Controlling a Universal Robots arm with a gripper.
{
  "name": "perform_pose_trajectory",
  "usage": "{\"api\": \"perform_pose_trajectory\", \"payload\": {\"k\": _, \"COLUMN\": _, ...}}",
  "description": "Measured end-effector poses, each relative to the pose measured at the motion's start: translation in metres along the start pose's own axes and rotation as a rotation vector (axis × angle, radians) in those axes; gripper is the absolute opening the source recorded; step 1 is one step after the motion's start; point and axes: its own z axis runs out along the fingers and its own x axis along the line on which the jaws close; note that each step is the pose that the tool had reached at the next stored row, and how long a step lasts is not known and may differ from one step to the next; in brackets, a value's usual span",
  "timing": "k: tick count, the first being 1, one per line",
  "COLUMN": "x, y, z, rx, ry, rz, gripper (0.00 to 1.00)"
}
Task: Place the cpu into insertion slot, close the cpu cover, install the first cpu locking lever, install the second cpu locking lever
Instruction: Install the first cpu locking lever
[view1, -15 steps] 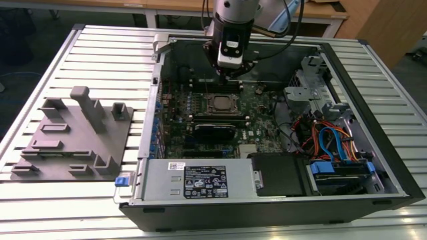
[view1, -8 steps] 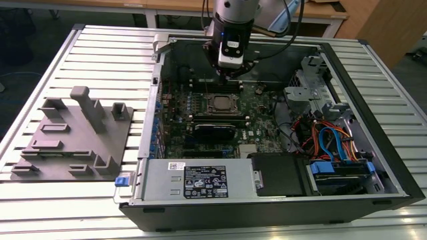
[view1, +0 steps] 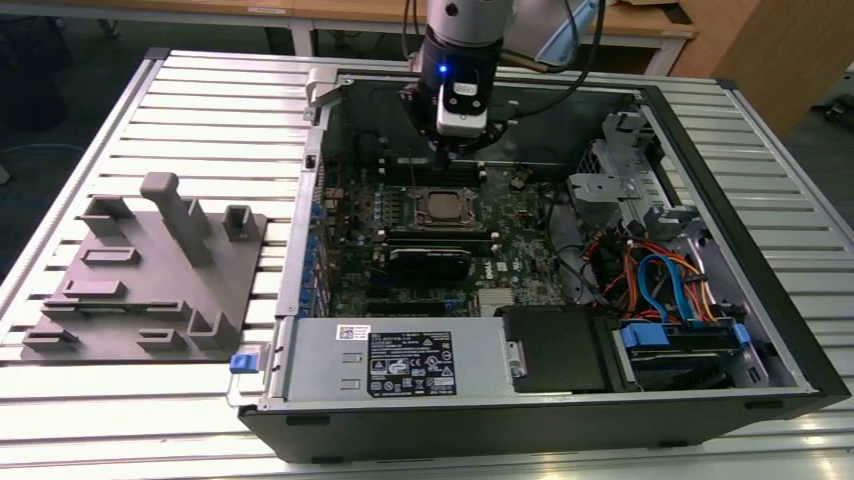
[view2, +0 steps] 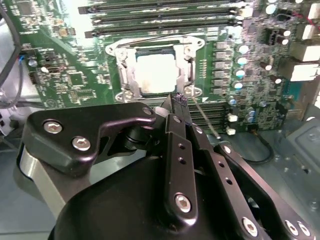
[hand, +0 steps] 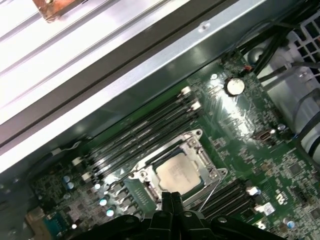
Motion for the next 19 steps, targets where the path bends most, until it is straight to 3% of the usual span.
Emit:
{"api": "perform_pose_trajectory", "payload": {"k": 4, "x": 0.0056, "y": -0.0037, "z": 0.0002, "rx": -0.0003, "ry": -0.0001, "rz": 0.0, "gripper": 0.1}}
{"api": "perform_pose_trajectory", "payload": {"k": 12, "x": 0.0064, "y": -0.0044, "z": 0.0003, "rx": 0.0002, "ry": 0.0001, "rz": -0.009, "gripper": 0.1}}
{"api": "perform_pose_trajectory", "payload": {"k": 16, "x": 0.0065, "y": -0.0044, "z": 0.0003, "rx": 0.0008, "ry": 0.0004, "rz": -0.035, "gripper": 0.1}}
{"api": "perform_pose_trajectory", "payload": {"k": 19, "x": 0.0065, "y": -0.0044, "z": 0.0004, "rx": 0.0016, "ry": 0.0008, "rz": -0.076, "gripper": 0.1}}
